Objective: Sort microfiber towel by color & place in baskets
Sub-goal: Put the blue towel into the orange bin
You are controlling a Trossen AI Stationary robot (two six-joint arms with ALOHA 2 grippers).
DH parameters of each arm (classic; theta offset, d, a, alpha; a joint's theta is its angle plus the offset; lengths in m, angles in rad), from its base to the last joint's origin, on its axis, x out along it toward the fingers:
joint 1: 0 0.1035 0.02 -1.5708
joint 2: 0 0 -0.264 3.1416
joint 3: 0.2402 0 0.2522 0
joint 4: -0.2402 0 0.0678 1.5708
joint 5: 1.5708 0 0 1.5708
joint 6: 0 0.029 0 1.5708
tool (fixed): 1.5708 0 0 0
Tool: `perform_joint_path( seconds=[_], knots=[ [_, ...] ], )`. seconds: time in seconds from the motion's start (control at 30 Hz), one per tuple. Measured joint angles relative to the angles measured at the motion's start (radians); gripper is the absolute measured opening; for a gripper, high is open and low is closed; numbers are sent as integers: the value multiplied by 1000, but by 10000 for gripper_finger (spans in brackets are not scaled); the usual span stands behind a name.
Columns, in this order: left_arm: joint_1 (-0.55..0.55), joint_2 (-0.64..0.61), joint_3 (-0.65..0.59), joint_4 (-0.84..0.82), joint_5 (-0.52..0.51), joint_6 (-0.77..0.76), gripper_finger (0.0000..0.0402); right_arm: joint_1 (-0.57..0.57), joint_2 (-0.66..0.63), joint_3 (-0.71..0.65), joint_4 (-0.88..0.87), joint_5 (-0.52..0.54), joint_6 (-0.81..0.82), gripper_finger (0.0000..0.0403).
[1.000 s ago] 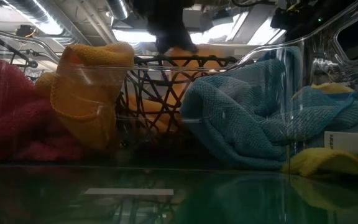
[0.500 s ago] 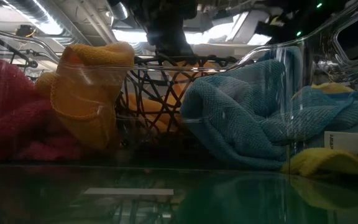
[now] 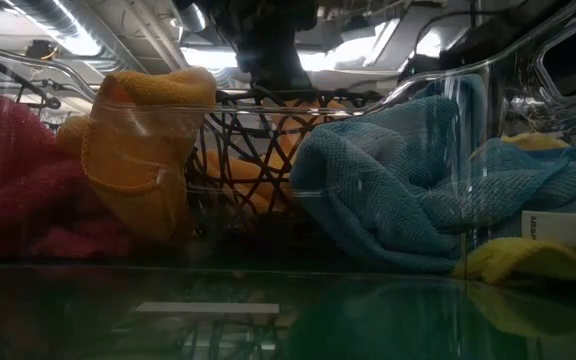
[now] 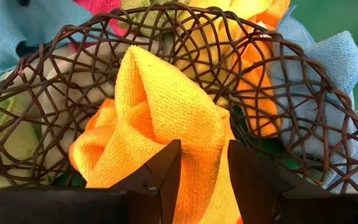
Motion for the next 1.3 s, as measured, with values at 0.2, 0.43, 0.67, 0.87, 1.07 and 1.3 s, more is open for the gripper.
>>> perform_joint_path(
  seconds=[0.2,0.43,0.67,0.87,1.07,1.3],
  knots=[
    [-15,0,0,4,0,38,126,-38,67,0,22,-64,0,234],
    [-24,0,0,6,-16,43,126,-35,85,0,64,-80,0,97],
    [-24,0,0,5,-16,43,126,-35,58,1,65,-83,2,25],
    [-24,-29,0,0,-28,44,126,-35,-8,1,62,-83,3,6],
    [-23,-80,0,14,-152,54,126,-35,-123,1,61,-84,7,11],
    [0,-84,0,150,-276,103,126,-34,-275,2,115,-179,76,7]
  ],
)
